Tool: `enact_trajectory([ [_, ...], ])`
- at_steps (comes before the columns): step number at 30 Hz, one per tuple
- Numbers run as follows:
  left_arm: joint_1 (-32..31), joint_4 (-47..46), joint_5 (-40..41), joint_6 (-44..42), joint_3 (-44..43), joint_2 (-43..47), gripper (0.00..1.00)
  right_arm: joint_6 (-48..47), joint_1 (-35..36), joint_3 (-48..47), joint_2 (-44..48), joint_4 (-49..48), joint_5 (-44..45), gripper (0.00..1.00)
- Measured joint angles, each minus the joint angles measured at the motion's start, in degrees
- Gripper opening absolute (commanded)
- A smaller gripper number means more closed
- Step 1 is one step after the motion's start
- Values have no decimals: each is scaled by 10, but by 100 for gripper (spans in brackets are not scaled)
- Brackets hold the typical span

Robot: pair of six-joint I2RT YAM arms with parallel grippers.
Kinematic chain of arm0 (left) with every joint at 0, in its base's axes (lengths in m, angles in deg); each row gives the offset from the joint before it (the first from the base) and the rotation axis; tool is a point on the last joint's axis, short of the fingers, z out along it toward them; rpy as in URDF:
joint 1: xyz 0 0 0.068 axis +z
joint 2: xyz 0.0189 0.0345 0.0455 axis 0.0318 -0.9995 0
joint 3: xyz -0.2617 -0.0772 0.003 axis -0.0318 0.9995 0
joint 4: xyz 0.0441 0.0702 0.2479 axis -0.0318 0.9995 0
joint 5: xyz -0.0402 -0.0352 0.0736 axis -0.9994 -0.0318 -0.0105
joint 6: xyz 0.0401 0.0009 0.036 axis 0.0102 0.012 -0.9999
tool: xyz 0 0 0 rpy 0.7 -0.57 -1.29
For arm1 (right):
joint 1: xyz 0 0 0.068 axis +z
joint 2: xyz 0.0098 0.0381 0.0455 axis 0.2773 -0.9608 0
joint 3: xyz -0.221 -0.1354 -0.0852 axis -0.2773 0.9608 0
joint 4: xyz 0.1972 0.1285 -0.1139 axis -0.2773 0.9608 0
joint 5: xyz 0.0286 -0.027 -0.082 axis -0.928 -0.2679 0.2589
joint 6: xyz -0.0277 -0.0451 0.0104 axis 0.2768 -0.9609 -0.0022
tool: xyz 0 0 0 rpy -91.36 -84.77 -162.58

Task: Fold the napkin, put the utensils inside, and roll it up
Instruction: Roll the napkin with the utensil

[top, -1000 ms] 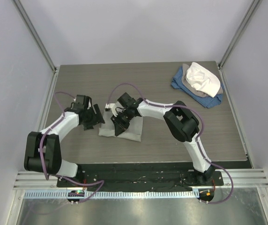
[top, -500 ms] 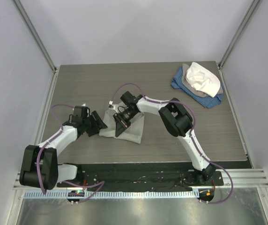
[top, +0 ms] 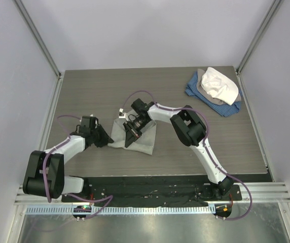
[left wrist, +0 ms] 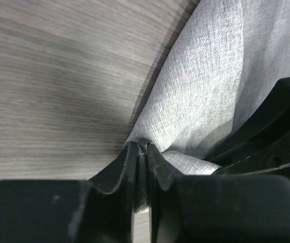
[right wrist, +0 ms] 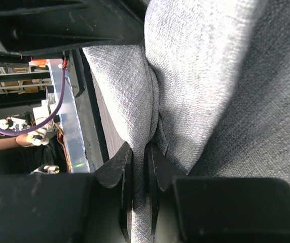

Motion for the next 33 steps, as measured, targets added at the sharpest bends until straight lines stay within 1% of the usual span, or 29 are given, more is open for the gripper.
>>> enact_trajectory([
  [1,0,0,-2,-1,-2,-6,6,0,0,-1,0,1,2,19],
  [2,0,1,-4,-3,-7,-10,3,1,0,-1,1,2,4,24],
  [3,0,3,-6,-5,-12,-17,0,3,0,-1,2,3,7,27],
  [4,0,8,-9,-8,-20,-26,0,4,1,-1,6,5,13,29],
  [5,0,13,-12,-12,-28,-34,0,6,1,0,10,7,21,34],
  [7,0,21,-15,-20,-44,-49,0,9,1,2,25,11,50,40],
  [9,0,27,-18,-26,-57,-62,0,9,5,10,47,11,89,49],
  [10,0,33,-21,-31,-64,-68,0,10,6,18,61,6,110,52],
  [11,0,36,-22,-34,-68,-72,0,11,7,28,74,0,126,57],
  [12,0,41,-23,-36,-72,-75,0,11,7,49,96,-15,147,65],
  [16,0,56,-26,-48,-85,-85,0,16,12,155,211,-73,236,73],
  [17,0,61,-27,-49,-89,-87,0,16,14,180,240,-89,259,73],
  [20,0,75,-28,-53,-99,-93,0,7,41,283,354,-151,379,75],
  [22,0,84,-30,-59,-106,-99,0,-8,79,334,412,-179,463,74],
  [24,0,91,-30,-63,-112,-103,0,-28,135,375,451,-210,551,73],
  [26,0,96,-31,-65,-116,-105,0,-44,186,404,465,-233,619,72],
  [28,0,102,-31,-66,-118,-106,0,-52,214,426,466,-250,660,71],
  [33,0,115,-30,-72,-122,-106,0,-59,217,459,461,-257,723,68],
])
